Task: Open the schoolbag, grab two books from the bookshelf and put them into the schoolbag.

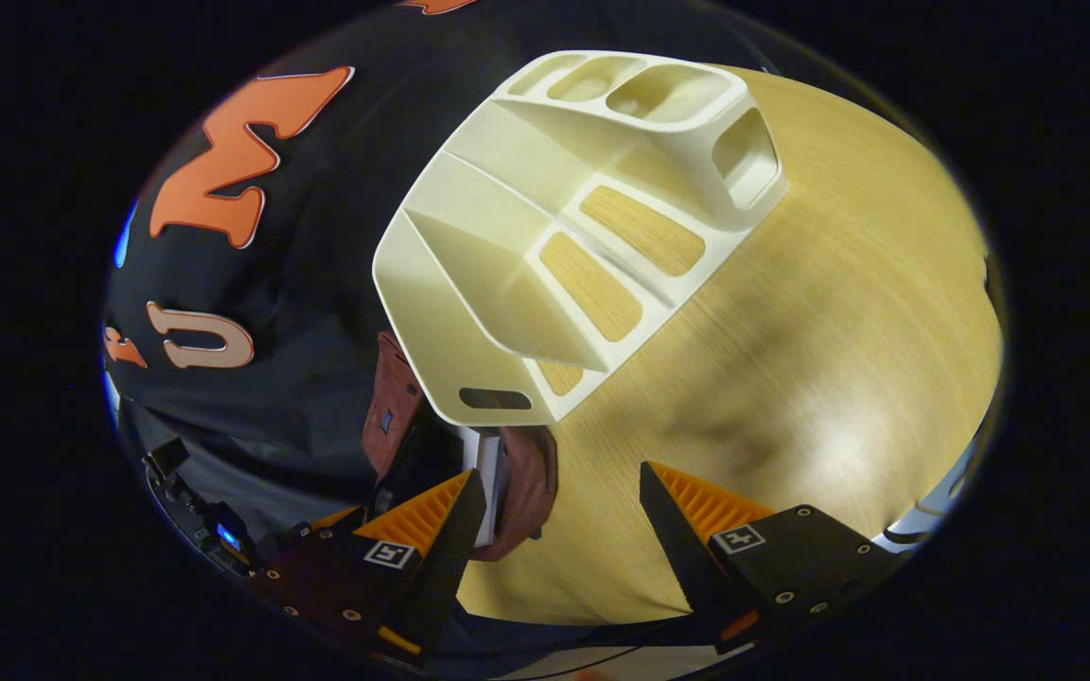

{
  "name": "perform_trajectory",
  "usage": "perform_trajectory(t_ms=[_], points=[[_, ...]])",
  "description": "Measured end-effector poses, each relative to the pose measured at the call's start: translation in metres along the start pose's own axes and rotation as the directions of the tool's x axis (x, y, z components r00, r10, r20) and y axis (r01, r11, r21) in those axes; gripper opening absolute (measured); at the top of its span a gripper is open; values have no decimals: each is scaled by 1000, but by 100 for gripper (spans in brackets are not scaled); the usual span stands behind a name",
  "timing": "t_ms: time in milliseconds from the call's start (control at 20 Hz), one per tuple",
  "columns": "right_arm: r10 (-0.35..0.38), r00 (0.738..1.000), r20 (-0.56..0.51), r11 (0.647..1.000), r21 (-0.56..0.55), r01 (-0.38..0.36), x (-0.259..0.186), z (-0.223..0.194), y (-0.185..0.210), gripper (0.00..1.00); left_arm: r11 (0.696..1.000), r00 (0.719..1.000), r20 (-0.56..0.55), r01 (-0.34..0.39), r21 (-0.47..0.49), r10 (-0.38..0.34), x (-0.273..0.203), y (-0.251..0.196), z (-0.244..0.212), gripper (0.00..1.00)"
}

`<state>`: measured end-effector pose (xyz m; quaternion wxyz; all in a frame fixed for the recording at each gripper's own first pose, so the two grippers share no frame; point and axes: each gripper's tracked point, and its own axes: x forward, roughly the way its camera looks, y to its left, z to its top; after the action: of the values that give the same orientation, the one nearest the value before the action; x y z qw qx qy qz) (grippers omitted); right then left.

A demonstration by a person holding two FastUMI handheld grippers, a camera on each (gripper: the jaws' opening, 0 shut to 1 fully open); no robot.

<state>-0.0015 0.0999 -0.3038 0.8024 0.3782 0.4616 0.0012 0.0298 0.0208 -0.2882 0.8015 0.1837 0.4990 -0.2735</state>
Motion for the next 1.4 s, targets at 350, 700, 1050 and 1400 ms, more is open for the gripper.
perform_trajectory(t_ms=[350,700,1050,1400], points=[[-38,998,-49,976,-216,27,-43,31,-32,98,985,990,93,-92,-146,106,-16,-55,16,88],[78,984,159,887,-463,4,-127,103,5,98,945,902,364,-120,-303,231,-76,-96,96,89],[278,843,461,746,-656,113,-238,156,83,97,922,682,636,-158,-353,361,-135,-91,181,90],[380,693,612,698,-681,219,-280,170,112,97,914,533,746,-172,-367,400,-157,-76,217,98]])
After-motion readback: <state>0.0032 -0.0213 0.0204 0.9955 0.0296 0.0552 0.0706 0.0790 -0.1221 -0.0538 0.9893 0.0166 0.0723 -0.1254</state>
